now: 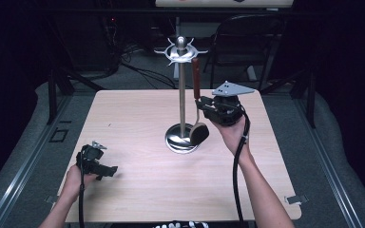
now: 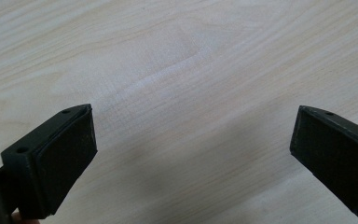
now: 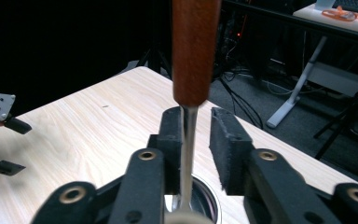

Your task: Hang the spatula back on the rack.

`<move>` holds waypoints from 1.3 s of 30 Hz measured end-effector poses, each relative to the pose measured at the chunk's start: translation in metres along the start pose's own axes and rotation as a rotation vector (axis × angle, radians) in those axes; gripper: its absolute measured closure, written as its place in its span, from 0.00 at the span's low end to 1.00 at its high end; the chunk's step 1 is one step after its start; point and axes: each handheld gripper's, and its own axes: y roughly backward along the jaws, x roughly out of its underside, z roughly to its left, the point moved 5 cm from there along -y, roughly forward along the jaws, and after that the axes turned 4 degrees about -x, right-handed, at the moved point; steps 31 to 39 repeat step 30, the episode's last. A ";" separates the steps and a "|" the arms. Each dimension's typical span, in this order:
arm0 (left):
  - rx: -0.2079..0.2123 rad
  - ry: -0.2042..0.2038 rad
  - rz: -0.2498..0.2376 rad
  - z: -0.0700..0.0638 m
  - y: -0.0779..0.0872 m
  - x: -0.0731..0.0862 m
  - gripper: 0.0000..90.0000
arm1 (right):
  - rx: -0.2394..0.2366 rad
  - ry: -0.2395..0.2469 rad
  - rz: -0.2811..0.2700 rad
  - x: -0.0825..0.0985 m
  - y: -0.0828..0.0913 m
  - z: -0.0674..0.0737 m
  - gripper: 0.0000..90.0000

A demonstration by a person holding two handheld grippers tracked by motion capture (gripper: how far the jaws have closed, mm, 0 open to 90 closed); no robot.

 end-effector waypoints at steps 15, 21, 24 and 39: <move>0.001 -0.007 -0.004 -0.001 0.000 -0.002 0.00 | -0.034 -0.044 0.299 0.059 0.008 -0.016 0.23; 0.000 -0.003 -0.003 -0.001 0.000 -0.002 0.00 | 0.005 -0.094 0.403 0.110 0.014 -0.027 0.10; -0.001 -0.002 0.000 -0.002 -0.001 -0.002 0.00 | 0.014 -0.131 0.468 0.138 0.019 -0.032 0.04; -0.001 -0.003 0.003 -0.002 -0.002 -0.002 0.00 | 0.015 -0.182 0.594 0.192 0.026 -0.037 0.01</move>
